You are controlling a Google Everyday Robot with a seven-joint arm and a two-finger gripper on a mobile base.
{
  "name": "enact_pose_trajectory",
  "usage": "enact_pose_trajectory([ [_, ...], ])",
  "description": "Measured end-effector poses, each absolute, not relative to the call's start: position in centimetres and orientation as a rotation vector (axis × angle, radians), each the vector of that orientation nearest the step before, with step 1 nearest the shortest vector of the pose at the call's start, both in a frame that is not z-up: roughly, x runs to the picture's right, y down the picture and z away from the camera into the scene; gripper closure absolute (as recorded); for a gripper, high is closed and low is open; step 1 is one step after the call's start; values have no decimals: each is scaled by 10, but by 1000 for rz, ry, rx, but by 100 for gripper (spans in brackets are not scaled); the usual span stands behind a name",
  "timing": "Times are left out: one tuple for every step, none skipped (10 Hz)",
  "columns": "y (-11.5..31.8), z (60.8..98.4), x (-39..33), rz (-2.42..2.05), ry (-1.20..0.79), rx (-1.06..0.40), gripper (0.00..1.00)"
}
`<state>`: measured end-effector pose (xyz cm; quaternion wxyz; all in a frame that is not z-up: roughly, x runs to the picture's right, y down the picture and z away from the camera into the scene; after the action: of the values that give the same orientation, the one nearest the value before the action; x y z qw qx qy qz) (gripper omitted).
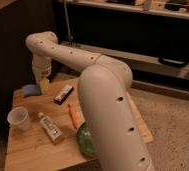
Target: Place the white sponge in the ceramic cup
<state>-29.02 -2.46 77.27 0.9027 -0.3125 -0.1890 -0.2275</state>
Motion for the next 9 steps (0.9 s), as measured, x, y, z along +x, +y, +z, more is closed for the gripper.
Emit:
enact_pose_trajectory([
  [-27,775,-286,-473,-370,-644,100],
  [-27,777,-280,-469,-363,-648,100],
  [-27,776,-282,-469,-366,-647,100],
  [-26,775,-285,-473,-369,-648,100],
  [-26,775,-285,-472,-369,-648,100],
  [-26,775,-286,-477,-374,-647,100],
  [-26,772,-290,-504,-408,-630,100],
  [-28,764,-296,-559,-434,-606,100],
  [-30,753,-306,-614,-449,-585,100],
])
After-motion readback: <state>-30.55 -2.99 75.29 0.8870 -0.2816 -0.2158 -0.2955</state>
